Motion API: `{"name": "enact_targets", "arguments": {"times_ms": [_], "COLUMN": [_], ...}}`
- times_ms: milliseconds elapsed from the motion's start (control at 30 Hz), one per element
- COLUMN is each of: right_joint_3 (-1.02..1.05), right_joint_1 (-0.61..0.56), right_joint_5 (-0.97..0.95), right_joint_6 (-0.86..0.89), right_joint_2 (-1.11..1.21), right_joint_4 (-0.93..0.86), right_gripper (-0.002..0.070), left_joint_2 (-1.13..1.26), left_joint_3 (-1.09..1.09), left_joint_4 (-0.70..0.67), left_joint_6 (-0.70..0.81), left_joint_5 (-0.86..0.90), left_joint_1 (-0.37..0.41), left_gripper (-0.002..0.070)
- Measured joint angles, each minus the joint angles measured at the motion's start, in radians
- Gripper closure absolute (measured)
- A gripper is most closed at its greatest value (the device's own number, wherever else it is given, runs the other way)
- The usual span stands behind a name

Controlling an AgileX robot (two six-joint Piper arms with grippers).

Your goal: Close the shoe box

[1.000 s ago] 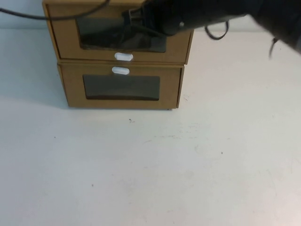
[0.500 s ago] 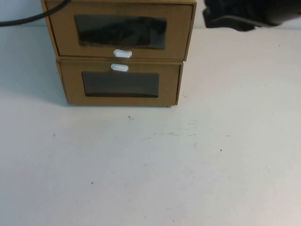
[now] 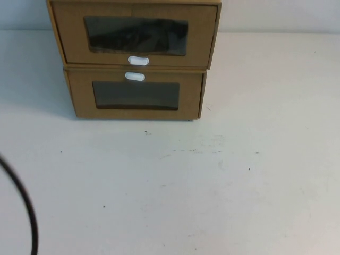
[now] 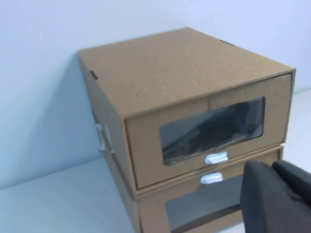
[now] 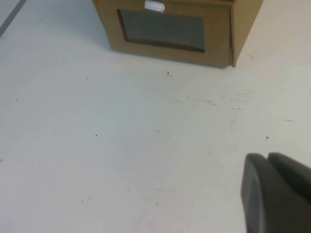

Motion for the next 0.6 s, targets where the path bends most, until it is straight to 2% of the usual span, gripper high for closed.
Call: {"name": "enact_targets", "arguments": {"times_ms": [200, 367, 600], "right_joint_3": [0.244, 0.438, 0.694], "right_joint_1": [0.0, 0.0, 0.0], "right_joint_5": [-0.175, -0.443, -0.79], "right_joint_6": [0.008, 0.01, 0.01], "right_joint_2": [-0.225, -0.364, -0.387], "right_joint_4": [-0.012, -0.044, -0.02], "right_gripper": [0.0687, 0.0687, 0.0687], "left_joint_2": [-0.355, -0.574, -0.654], "left_joint_3": [0.328, 0.519, 0.739], "left_joint_4": [-0.01, -0.012, -0.056], "left_joint_6": [0.016, 0.016, 0.016], "left_joint_5": [-0.096, -0.148, -0.297], "left_joint_1": [0.0, 0.0, 0.0], "left_gripper": [0.0677, 0.0677, 0.0677]}}
